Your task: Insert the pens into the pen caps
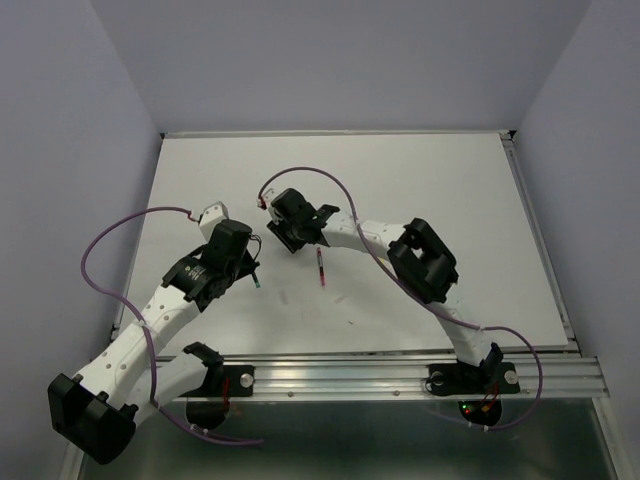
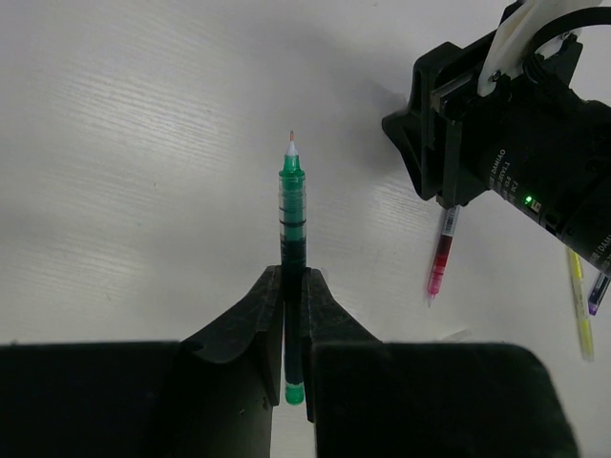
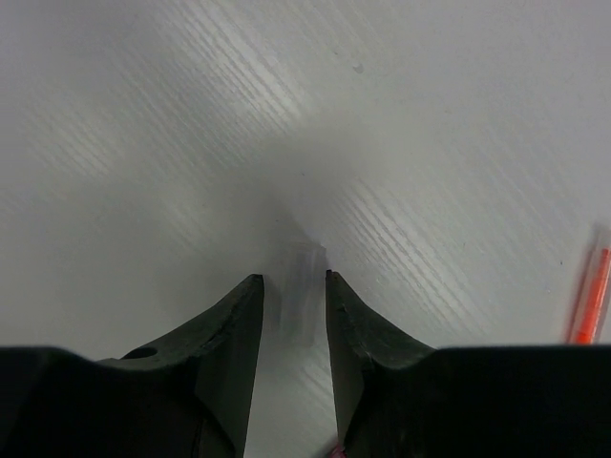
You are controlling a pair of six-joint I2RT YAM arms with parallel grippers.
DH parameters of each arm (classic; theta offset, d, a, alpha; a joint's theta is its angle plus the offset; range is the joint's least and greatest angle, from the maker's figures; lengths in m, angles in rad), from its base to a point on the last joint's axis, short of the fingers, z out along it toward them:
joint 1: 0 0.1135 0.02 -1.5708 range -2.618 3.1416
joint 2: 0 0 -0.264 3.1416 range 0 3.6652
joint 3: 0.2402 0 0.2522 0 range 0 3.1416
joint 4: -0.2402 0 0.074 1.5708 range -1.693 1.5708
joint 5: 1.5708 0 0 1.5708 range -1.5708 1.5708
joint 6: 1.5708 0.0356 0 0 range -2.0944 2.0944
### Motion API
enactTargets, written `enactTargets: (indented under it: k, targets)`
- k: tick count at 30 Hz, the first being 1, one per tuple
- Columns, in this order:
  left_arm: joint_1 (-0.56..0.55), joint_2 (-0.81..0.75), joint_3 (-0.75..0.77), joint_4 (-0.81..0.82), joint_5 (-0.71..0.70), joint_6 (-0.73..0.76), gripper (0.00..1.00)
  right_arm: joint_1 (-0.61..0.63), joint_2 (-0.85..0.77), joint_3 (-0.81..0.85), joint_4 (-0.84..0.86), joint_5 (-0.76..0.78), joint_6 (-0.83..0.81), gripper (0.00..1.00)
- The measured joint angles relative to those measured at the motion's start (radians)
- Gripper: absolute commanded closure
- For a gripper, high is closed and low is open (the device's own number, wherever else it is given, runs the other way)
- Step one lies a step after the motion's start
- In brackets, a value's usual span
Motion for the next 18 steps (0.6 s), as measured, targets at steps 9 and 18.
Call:
enactTargets:
  k: [9,18]
  targets:
    - [0.0,0.0,0.0,0.0,0.002,0.0,1.0,0.025,0.024,0.028,-0.001,0.037,0.001,0.73]
    - [0.0,0.0,-0.001,0.0,0.003,0.0,1.0,0.028,0.027,0.033,-0.004,0.089,0.016,0.92]
